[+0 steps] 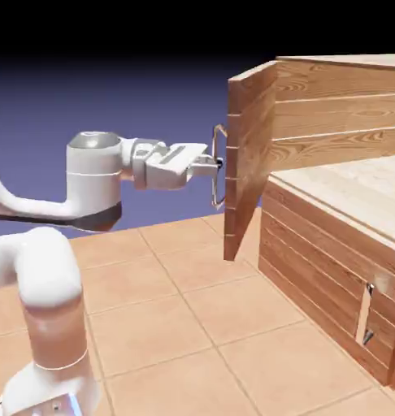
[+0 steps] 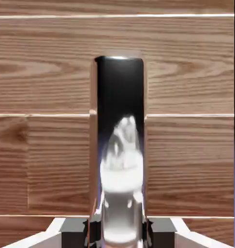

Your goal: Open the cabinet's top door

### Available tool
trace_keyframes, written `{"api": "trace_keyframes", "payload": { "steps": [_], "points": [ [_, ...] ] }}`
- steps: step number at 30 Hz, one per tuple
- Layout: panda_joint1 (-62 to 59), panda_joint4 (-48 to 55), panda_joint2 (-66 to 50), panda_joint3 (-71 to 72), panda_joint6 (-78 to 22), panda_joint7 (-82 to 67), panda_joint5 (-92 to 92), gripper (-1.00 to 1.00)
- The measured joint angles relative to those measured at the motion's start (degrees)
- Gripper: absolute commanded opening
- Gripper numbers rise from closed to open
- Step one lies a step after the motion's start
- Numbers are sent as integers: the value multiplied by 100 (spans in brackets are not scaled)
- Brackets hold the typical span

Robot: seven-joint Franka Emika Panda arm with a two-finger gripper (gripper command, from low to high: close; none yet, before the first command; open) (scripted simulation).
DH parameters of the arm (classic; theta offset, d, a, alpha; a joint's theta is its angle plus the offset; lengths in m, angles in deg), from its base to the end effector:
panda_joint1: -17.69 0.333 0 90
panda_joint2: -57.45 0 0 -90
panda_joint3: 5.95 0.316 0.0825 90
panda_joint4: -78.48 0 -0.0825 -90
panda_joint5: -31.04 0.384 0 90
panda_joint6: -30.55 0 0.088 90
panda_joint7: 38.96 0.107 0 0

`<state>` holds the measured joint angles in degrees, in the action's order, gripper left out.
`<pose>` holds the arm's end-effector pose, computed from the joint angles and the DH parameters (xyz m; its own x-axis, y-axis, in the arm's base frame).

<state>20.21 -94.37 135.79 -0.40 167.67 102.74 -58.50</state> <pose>0.2335 0.0242 0.5185 -0.4496 -0.5450 0.7077 -0.4493 -0.5468 -0.7065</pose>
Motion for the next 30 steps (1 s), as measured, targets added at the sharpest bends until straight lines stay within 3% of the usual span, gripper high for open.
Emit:
{"api": "trace_keyframes", "payload": {
  "steps": [7,15,30],
  "points": [
    [577,-69,435,1331,-1224,-523,1737,-100],
    [954,453,183,2991,-2766,-639,3429,-100],
    [-694,3201,-956,5794,-5635,-563,5627,-100]
  ]
}}
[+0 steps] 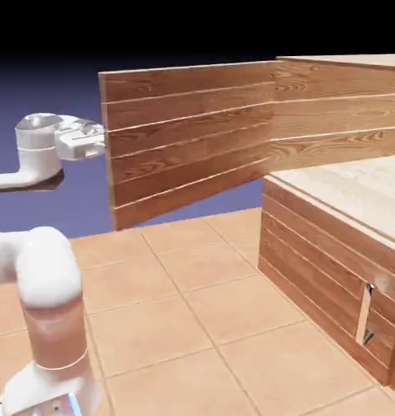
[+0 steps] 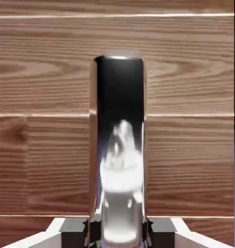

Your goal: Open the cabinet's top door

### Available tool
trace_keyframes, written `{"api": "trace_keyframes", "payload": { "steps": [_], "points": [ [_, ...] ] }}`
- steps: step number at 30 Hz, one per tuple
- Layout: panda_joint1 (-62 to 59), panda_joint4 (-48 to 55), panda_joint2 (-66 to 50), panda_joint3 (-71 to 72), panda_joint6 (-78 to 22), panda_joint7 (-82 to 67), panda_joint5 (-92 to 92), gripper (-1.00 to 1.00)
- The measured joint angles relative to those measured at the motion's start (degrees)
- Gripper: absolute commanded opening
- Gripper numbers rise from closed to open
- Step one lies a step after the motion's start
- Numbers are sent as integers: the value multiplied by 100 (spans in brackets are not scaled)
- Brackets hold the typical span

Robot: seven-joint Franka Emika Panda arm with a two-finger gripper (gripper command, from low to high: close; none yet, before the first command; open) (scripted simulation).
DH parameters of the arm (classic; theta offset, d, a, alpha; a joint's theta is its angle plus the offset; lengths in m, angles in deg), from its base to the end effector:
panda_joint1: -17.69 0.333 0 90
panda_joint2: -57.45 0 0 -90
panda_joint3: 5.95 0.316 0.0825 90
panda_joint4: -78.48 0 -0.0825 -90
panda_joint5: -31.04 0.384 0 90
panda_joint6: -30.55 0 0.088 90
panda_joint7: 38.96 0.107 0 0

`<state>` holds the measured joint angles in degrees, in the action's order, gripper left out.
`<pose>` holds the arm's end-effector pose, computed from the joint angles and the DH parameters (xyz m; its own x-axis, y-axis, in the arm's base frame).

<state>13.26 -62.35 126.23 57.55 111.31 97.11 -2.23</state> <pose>0.1443 0.2784 0.5187 -0.6615 -0.2508 0.7067 -0.6609 -0.2503 -0.7075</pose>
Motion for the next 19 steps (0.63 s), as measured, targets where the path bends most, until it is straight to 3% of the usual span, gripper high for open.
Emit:
{"api": "trace_keyframes", "payload": {
  "steps": [19],
  "points": [
    [-3272,3944,97,1785,-2674,-599,878,-100]
  ]
}}
